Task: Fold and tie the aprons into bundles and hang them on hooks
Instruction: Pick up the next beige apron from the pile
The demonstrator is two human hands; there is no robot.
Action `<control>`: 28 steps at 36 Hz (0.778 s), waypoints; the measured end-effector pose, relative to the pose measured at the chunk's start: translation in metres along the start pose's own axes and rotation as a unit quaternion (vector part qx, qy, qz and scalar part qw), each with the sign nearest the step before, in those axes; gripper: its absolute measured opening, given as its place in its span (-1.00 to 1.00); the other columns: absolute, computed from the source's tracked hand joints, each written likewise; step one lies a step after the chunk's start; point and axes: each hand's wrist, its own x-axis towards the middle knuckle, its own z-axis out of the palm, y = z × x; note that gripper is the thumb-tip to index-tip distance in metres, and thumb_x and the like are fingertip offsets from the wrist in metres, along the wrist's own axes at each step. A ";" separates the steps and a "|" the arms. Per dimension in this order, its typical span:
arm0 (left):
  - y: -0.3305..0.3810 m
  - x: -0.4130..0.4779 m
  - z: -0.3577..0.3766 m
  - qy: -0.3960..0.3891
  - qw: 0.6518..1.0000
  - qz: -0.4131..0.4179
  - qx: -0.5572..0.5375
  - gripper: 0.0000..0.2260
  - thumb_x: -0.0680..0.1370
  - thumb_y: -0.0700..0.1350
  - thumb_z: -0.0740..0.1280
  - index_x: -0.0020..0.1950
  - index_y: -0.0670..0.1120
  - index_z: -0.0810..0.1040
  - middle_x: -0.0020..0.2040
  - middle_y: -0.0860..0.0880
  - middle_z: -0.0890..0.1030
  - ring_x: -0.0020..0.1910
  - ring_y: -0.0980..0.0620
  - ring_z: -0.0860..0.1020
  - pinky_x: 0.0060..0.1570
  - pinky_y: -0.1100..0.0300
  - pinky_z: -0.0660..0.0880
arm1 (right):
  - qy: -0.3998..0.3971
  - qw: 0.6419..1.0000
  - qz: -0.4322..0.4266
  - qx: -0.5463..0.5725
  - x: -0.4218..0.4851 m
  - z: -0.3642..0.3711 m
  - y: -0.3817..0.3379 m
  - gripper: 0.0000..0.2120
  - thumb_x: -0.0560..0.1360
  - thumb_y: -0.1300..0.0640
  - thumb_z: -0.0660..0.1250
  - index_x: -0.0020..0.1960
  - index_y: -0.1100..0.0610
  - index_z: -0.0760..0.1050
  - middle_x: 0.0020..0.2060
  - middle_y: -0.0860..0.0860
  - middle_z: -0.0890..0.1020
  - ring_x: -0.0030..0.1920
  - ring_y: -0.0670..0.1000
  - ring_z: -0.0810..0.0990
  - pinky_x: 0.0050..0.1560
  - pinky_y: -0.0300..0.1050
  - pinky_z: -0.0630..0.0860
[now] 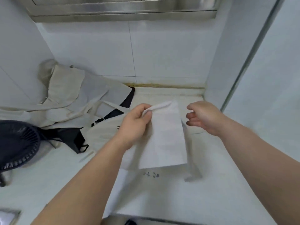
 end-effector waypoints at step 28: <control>-0.090 -0.133 0.021 -0.008 0.902 -0.231 0.366 -0.85 0.54 -0.15 0.26 0.02 0.01 0.59 0.14 0.00 0.55 -0.02 -0.01 0.53 -0.12 0.19 0.42 | -0.104 0.960 0.014 -0.261 -0.056 -0.009 0.150 -0.27 0.47 0.09 0.27 0.55 -0.04 0.00 0.51 0.01 0.15 0.46 0.08 0.22 0.39 -0.02 0.26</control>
